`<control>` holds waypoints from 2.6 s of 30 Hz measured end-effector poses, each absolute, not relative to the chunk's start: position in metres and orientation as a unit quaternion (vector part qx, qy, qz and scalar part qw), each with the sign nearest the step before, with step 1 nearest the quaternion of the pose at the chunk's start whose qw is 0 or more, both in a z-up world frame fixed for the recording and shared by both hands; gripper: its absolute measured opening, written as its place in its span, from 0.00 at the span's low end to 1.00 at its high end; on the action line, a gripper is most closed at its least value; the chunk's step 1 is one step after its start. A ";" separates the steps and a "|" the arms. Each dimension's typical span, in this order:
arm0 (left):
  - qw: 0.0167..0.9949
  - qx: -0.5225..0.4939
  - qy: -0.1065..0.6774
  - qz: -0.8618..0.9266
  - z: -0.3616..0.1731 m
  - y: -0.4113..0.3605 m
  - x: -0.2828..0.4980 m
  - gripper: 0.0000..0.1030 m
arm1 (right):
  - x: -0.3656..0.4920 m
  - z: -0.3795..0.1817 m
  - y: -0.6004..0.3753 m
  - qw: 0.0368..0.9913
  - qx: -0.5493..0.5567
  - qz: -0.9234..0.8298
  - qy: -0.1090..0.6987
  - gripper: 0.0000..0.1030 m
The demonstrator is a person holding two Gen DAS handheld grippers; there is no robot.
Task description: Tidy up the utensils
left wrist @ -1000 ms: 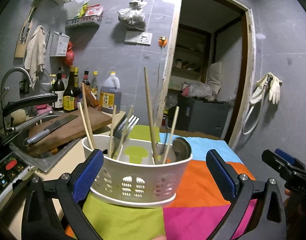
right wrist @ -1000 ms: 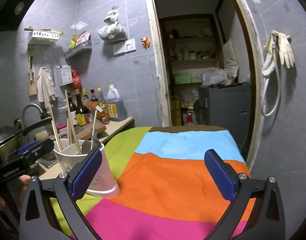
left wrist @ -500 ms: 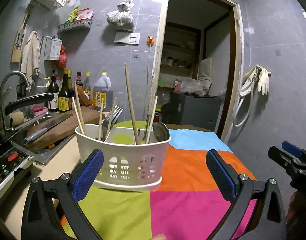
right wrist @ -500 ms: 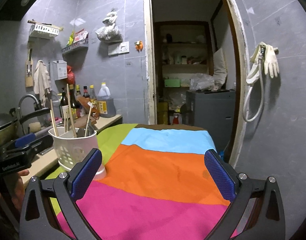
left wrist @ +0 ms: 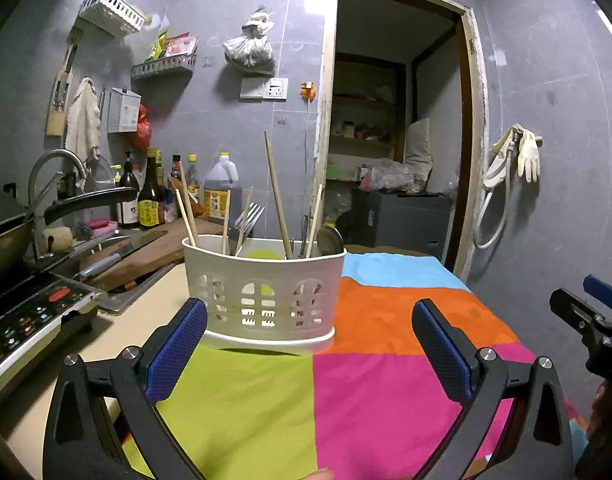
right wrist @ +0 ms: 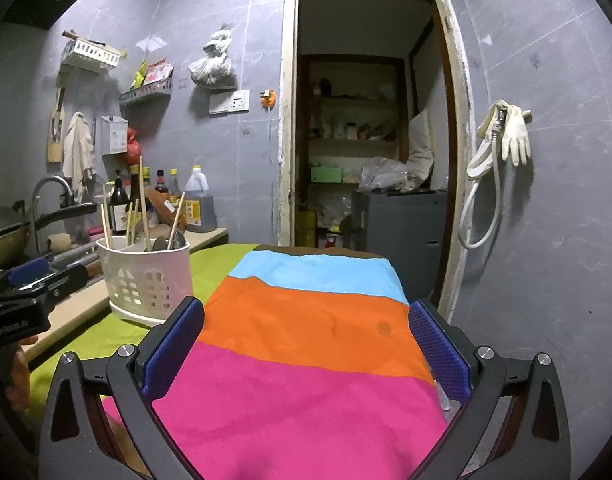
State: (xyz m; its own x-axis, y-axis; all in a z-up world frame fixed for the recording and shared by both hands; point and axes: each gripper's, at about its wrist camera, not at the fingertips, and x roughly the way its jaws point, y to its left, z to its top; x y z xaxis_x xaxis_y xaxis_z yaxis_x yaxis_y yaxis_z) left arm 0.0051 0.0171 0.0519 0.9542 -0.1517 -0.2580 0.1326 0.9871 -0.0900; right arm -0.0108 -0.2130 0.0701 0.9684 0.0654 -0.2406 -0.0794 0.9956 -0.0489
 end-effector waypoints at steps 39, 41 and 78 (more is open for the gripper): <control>0.987 -0.043 0.134 -0.078 0.026 0.017 -0.022 0.98 | -0.032 0.049 -0.211 0.990 -0.015 0.026 0.138 1.00; 0.987 -0.042 0.134 -0.078 0.026 0.017 -0.021 0.98 | -0.032 0.049 -0.211 0.990 -0.014 0.026 0.139 1.00; 0.987 -0.040 0.137 -0.078 0.024 0.021 -0.018 0.98 | -0.031 0.048 -0.213 0.990 -0.014 0.026 0.140 1.00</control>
